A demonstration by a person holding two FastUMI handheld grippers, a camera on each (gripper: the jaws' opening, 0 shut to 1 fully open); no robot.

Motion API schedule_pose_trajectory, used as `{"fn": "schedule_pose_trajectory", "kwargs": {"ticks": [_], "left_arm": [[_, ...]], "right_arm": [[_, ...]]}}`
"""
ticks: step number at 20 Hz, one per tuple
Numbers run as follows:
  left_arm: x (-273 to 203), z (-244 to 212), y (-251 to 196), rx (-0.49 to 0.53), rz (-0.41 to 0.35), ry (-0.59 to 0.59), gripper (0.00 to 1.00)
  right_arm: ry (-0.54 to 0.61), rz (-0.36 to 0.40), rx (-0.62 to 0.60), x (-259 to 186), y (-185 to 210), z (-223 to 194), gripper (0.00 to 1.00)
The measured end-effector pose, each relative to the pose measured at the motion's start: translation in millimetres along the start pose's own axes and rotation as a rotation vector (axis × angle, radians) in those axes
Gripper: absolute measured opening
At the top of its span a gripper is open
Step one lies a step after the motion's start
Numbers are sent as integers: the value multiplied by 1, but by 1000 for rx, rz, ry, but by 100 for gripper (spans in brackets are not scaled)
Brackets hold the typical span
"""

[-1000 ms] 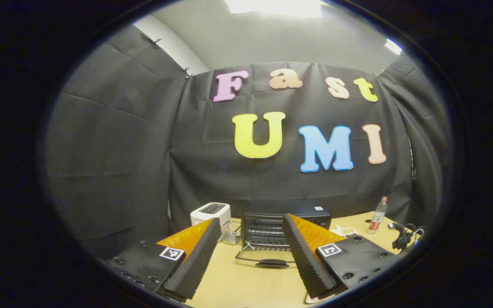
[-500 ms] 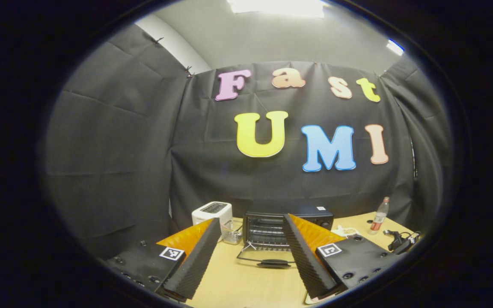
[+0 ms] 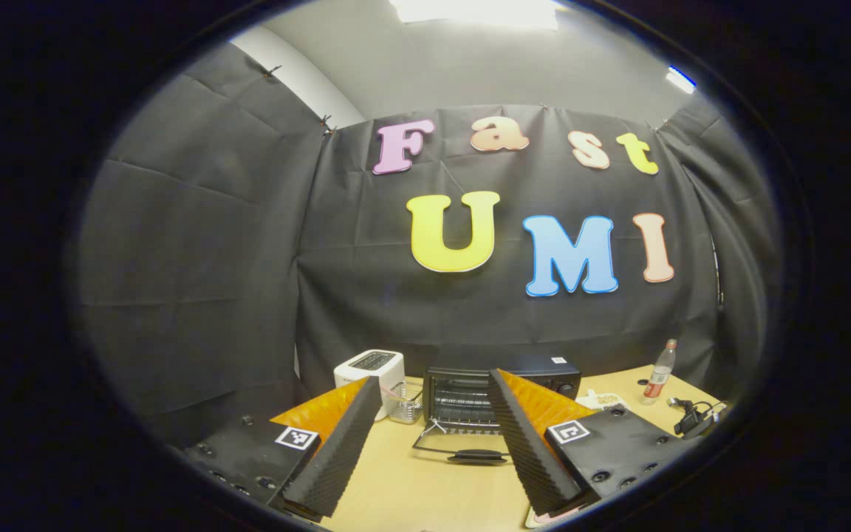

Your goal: Open the electric oven with the left hand, put the food in, and close the electric oven.

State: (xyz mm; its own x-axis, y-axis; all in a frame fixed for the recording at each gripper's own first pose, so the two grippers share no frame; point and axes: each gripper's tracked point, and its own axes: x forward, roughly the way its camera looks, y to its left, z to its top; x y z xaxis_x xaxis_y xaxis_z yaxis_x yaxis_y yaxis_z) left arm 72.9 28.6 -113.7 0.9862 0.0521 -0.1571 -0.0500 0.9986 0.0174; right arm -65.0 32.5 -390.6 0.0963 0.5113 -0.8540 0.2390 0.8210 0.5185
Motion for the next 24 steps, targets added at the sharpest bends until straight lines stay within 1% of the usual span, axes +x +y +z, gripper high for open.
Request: {"fn": "schedule_pose_trajectory", "kwargs": {"ticks": [5,7,9,10,15,20,21,22,24], "left_arm": [[6,-2,0,-3,-1,2,100],[10,-3,-2,-8,-5,1,100],[15,-4,-3,-8,-12,4,100],[18,-5,-4,-8,-16,4,100],[33,-4,-1,-12,-30,1,100],[56,-6,8,-11,-37,0,100],[61,-6,10,-10,-39,-1,97],[65,-5,13,-9,-43,-2,100],[76,-7,16,-8,-50,-4,100]], "right_arm": [[-35,33,19,-14,2,5,0],[-51,71,51,-23,5,7,0],[-74,113,75,-38,7,15,0],[-86,124,83,-34,12,18,0],[-158,159,150,-50,29,43,0],[-238,169,226,-37,64,71,0],[-247,177,244,-35,72,75,0],[-256,187,265,-31,80,79,0],[-272,207,316,-23,94,88,0]]}}
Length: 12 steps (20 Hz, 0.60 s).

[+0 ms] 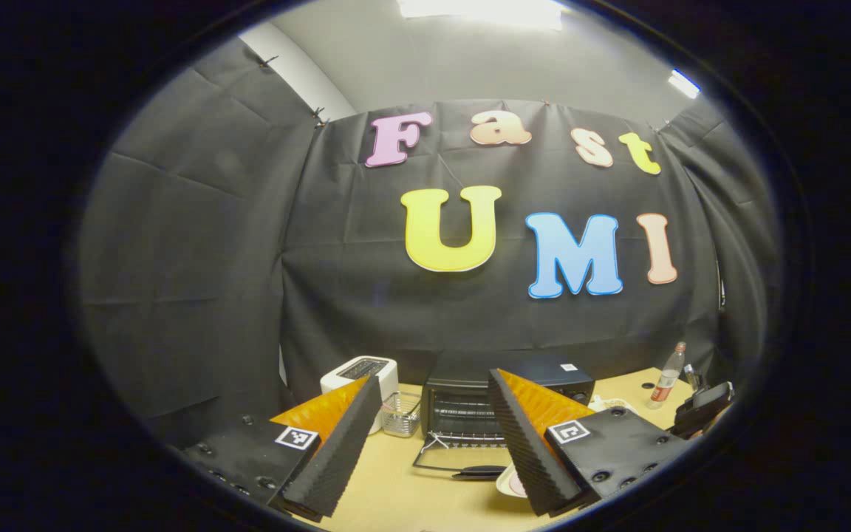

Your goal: Open the electric oven with the left hand, put the food in, and close the electric oven.

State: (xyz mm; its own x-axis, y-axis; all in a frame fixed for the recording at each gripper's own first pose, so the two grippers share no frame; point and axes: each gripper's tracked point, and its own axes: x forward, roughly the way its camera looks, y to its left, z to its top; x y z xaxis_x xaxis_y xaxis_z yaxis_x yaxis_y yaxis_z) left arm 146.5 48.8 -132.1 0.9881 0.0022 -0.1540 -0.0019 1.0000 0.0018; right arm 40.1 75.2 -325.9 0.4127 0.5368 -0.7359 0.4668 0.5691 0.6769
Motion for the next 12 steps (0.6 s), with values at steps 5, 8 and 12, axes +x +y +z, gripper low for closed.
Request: {"fn": "schedule_pose_trajectory", "kwargs": {"ticks": [5,8,12], "left_arm": [[29,-10,8,0,-23,17,97],[46,-15,12,-3,-39,29,100],[63,-18,17,5,-58,31,100]], "right_arm": [[-103,22,117,28,30,12,0],[-137,34,177,46,46,15,0],[-175,66,270,73,66,22,0]]}}
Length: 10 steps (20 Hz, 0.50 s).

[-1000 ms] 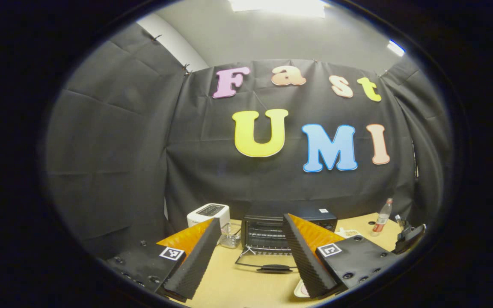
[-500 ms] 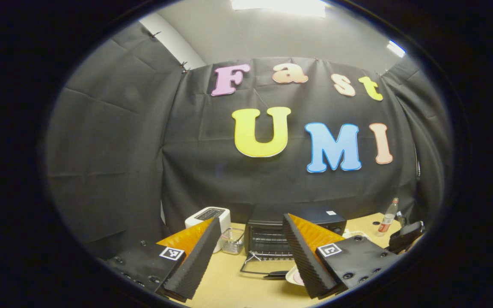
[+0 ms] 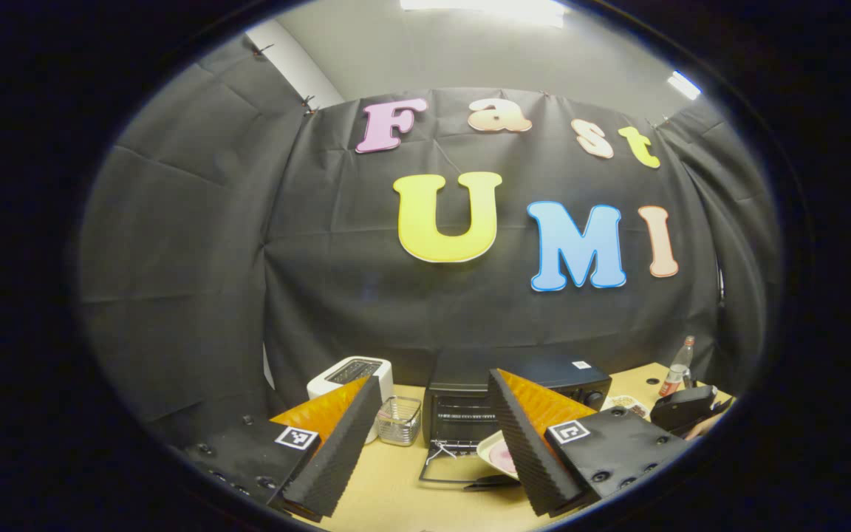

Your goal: Open the electric oven with the left hand, put the food in, and close the electric oven.

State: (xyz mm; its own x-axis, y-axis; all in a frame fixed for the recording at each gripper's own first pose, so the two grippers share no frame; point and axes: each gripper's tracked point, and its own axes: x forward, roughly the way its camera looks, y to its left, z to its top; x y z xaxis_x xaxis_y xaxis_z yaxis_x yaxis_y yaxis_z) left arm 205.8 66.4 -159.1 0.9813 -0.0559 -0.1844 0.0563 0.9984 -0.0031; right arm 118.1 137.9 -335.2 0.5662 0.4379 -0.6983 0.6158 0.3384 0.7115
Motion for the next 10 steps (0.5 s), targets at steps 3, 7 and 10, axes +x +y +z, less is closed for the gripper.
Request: {"fn": "schedule_pose_trajectory", "kwargs": {"ticks": [3,7,10], "left_arm": [[10,-7,5,-1,-9,12,100],[17,-15,15,5,-7,39,100],[20,-20,24,17,1,50,100]], "right_arm": [[-31,24,69,22,15,-1,0],[-93,35,131,49,30,3,1],[-143,57,187,66,43,10,2]]}}
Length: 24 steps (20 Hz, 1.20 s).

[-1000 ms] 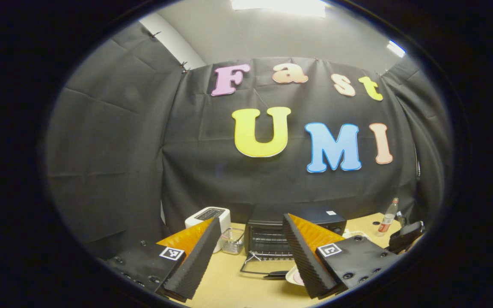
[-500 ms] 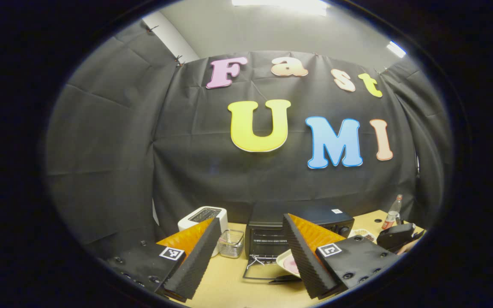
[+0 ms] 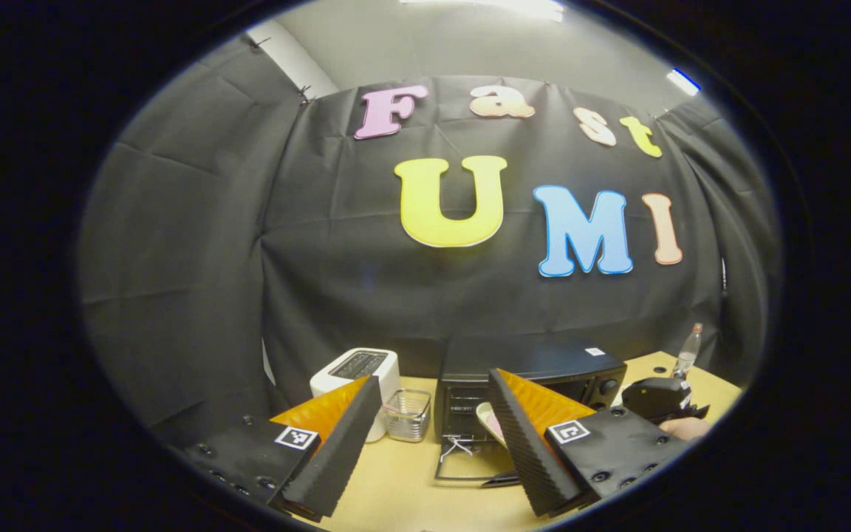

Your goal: Open the electric oven with the left hand, put the food in, and close the electric oven.

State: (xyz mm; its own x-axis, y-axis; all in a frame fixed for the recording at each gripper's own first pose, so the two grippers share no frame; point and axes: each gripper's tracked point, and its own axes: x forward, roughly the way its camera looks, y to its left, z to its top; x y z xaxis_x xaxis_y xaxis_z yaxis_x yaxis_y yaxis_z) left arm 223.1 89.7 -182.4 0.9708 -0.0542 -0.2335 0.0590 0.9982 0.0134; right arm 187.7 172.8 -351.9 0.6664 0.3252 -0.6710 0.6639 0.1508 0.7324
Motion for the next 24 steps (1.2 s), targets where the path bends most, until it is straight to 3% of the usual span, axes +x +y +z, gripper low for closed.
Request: {"fn": "schedule_pose_trajectory", "kwargs": {"ticks": [5,6,7,10,14,16,17,18,20,21,22,23,24], "left_arm": [[3,-8,18,9,29,29,100],[4,-10,21,15,34,33,91],[4,-10,24,23,40,36,97],[4,-13,31,31,57,48,100],[2,-15,35,43,73,56,100],[2,-17,36,41,79,62,100],[2,-17,35,41,80,63,100],[1,-16,34,43,79,62,91],[1,-15,30,50,77,60,95],[1,-13,27,50,74,58,98],[0,-11,25,49,69,54,100],[-1,-10,22,48,66,50,100],[-2,-8,20,47,64,47,100]], "right_arm": [[-78,26,63,30,17,9,3],[-86,26,73,36,19,9,3],[-95,31,81,42,22,11,3],[-127,45,95,56,31,15,3],[-146,68,106,66,41,19,3],[-144,63,91,66,39,16,7],[-132,75,86,68,41,14,18],[-122,93,87,63,43,11,10],[-106,109,78,60,47,9,12],[-104,123,67,58,50,7,19],[-104,138,51,54,54,8,38],[-99,144,34,52,55,8,49],[-92,143,19,46,54,6,72]]}}
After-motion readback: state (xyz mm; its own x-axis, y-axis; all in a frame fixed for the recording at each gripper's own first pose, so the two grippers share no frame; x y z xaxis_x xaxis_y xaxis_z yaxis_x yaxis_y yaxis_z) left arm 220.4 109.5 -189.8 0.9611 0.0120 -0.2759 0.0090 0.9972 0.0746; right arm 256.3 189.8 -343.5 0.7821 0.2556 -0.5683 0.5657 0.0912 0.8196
